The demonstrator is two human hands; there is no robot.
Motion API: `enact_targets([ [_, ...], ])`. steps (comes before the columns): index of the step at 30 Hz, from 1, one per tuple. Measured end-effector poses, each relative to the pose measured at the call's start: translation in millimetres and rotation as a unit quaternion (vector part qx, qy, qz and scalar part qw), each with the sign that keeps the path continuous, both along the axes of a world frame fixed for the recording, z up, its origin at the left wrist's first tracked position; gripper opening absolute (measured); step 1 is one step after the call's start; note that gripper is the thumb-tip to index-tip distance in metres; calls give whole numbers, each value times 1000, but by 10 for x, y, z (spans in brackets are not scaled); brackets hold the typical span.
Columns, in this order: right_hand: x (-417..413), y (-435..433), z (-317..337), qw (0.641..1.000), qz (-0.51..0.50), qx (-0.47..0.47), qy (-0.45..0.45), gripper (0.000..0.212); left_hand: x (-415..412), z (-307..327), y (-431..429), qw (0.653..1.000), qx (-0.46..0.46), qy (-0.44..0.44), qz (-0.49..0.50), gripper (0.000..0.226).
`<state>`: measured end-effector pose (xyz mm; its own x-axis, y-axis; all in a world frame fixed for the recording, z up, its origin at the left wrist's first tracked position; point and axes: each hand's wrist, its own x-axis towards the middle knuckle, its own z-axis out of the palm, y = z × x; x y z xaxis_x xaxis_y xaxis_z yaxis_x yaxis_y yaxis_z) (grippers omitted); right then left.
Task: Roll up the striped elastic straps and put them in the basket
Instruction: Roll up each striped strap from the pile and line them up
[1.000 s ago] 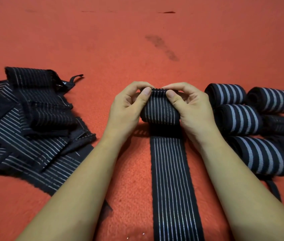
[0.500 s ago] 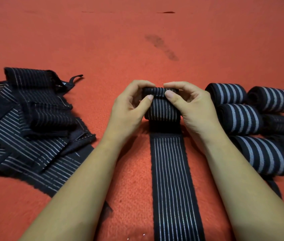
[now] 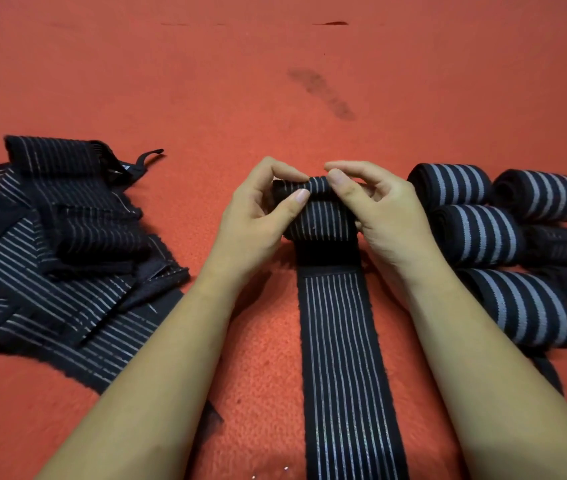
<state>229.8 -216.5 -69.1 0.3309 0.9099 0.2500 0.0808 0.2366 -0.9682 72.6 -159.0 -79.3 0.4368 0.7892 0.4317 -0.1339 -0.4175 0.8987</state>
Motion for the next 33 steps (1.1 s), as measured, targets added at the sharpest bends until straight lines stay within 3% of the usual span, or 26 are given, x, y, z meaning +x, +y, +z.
enact_targets([
  [5,-3,-17,18,999,19,32,12,18,11,16,-23,1000,5,-3,3,21],
  [8,0,-28,40,996,41,65,48,20,28,62,-51,1000,-18,5,10,5],
  [10,-6,-30,41,996,46,61,38,22,40,76,-58,999,-16,15,27,17],
  [14,-51,-22,44,998,24,45,31,13,8,76,-32,1000,-7,-5,16,7],
  [19,-41,-10,38,999,24,11,32,18,-13,60,-32,1000,20,10,0,22],
  [25,-53,-22,19,995,77,57,11,20,24,74,-49,997,-50,22,58,17],
  [30,-85,-3,29,999,27,14,21,11,-3,32,13,997,19,48,48,1],
  [33,-72,12,8,1000,15,-18,0,18,-6,10,25,996,42,59,45,11],
])
